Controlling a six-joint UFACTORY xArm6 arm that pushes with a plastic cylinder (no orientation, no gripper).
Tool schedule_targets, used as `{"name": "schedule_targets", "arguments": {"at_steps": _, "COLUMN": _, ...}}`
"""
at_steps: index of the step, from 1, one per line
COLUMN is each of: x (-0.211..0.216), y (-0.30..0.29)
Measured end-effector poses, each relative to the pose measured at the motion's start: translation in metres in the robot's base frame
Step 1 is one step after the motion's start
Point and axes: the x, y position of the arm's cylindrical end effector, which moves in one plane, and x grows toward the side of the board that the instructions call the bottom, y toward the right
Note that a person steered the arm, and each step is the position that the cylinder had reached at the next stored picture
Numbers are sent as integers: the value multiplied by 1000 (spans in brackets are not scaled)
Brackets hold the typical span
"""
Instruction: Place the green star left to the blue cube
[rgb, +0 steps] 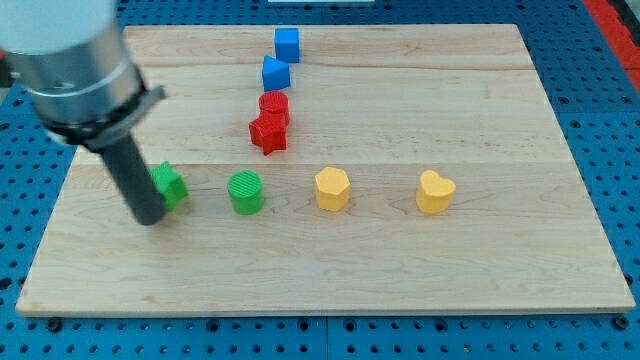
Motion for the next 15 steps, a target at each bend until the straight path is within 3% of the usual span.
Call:
{"name": "schedule_targets", "arguments": {"at_steps": 1, "x": -12, "y": 11}}
{"name": "schedule_targets", "arguments": {"at_steps": 3, "x": -131, "y": -4}}
{"name": "schedule_targets", "arguments": {"at_steps": 4, "x": -169, "y": -5}}
{"name": "schedule_targets", "arguments": {"at_steps": 5, "x": -125, "y": -72}}
{"name": "schedule_targets", "arguments": {"at_steps": 6, "x": -71, "y": -22}}
{"name": "schedule_targets", "arguments": {"at_steps": 7, "x": -96, "y": 10}}
{"name": "schedule_targets", "arguments": {"at_steps": 8, "x": -137, "y": -5}}
{"name": "schedule_targets", "arguments": {"at_steps": 9, "x": -114, "y": -46}}
{"name": "schedule_targets", "arguments": {"at_steps": 10, "x": -79, "y": -9}}
{"name": "schedule_targets", "arguments": {"at_steps": 11, "x": -89, "y": 44}}
{"name": "schedule_targets", "arguments": {"at_steps": 12, "x": -132, "y": 32}}
{"name": "schedule_targets", "arguments": {"at_steps": 13, "x": -173, "y": -18}}
{"name": "schedule_targets", "arguments": {"at_steps": 14, "x": -181, "y": -23}}
{"name": "schedule_targets", "arguments": {"at_steps": 15, "x": -225, "y": -9}}
